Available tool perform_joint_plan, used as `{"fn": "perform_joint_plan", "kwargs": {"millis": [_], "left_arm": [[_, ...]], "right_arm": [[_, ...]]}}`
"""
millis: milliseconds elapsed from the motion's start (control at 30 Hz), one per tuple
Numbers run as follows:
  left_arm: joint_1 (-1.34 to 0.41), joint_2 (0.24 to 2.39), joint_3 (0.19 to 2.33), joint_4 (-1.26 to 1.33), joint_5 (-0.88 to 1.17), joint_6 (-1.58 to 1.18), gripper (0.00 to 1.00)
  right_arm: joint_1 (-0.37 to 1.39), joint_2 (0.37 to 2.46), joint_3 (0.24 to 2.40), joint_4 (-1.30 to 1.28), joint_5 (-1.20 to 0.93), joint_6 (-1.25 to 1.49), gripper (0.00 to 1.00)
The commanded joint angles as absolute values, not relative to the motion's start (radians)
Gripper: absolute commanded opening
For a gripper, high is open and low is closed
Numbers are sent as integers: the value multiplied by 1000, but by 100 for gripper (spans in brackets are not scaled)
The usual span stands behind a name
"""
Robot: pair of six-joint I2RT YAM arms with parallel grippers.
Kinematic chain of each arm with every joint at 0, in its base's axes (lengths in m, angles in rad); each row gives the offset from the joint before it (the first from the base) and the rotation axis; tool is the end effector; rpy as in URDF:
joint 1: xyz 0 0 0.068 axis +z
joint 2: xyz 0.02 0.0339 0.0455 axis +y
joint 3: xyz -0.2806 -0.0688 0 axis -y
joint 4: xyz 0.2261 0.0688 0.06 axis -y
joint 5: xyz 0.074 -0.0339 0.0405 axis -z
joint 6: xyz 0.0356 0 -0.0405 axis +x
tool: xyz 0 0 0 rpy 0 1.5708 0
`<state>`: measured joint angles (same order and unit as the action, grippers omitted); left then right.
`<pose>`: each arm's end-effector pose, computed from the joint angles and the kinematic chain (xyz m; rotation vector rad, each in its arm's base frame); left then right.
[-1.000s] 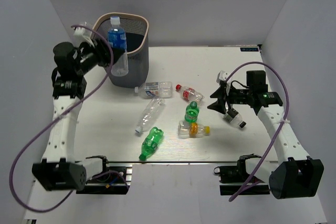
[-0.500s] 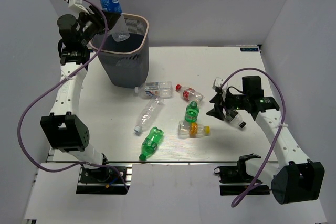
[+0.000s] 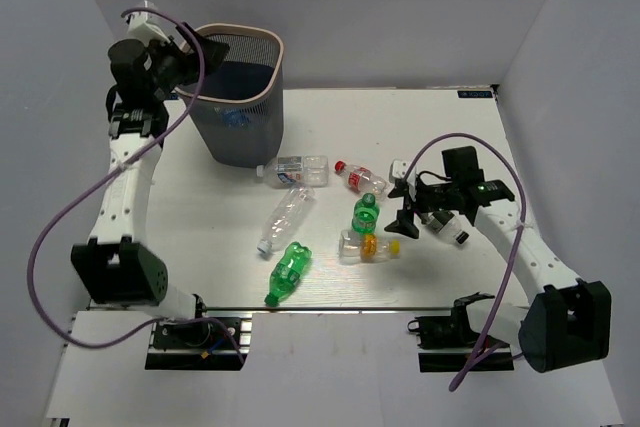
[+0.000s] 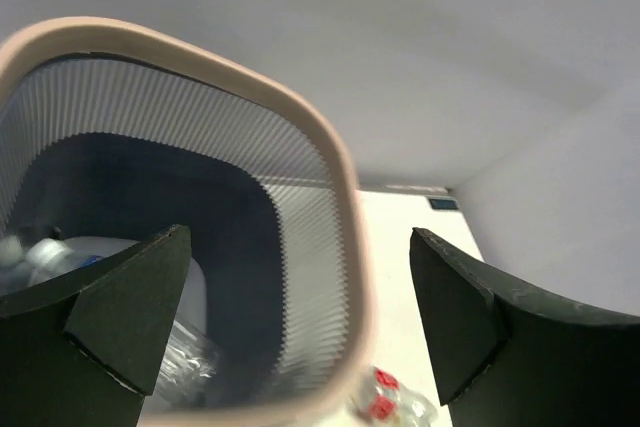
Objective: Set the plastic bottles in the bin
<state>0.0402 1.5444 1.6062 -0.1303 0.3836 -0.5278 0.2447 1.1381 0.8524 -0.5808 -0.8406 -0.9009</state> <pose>0.3416 0.0004 0.4605 -0.1754 1.6699 -0.6837 0.1871 0.0741 0.2876 -1.4596 1.6128 0.6540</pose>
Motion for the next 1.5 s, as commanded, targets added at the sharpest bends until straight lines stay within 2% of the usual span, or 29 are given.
{"fn": "perform_joint_plan", "kwargs": {"millis": [0, 67, 200, 300, 467, 733, 967, 1000, 1033, 1100, 1133, 1233, 1267, 1467], "left_arm": [[31, 1301, 1537, -106, 494, -512, 100], [31, 1158, 1408, -63, 595, -555, 100], [31, 948, 1218, -182, 747, -545, 100], [31, 792, 1048, -352, 772, -499, 100], [31, 596, 856, -429, 796, -580, 100], [31, 473, 716, -584, 741, -545, 100], [31, 508, 654, -652, 721, -502, 100], [31, 521, 644, -652, 721, -502, 100], [31, 522, 644, -652, 721, -502, 100], [31, 549, 634, -643, 710, -492, 100], [31, 558, 624, -643, 710, -492, 100], [31, 589, 615, -643, 710, -483, 100], [31, 609, 615, -643, 700, -471, 100], [22, 679, 606, -597, 686, -449, 100]], "right_arm": [[264, 1178, 841, -531, -876, -989, 90], [282, 1198, 848, -499, -884, -996, 90], [305, 1258, 862, -437, -882, -951, 90], [325, 1311, 879, -397, -876, -905, 90], [353, 1367, 920, -351, -893, -844, 90], [393, 1417, 937, -293, -831, -785, 89], [405, 1427, 887, -310, -752, -853, 77], [406, 1422, 878, -317, -750, -862, 71], [407, 1419, 871, -327, -747, -867, 71], [407, 1413, 862, -339, -755, -876, 55], [407, 1410, 868, -342, -773, -877, 40], [406, 1399, 905, -415, -816, -906, 15], [407, 1399, 919, -438, -827, -916, 0], [410, 1404, 1201, -607, -911, -893, 0]]}}
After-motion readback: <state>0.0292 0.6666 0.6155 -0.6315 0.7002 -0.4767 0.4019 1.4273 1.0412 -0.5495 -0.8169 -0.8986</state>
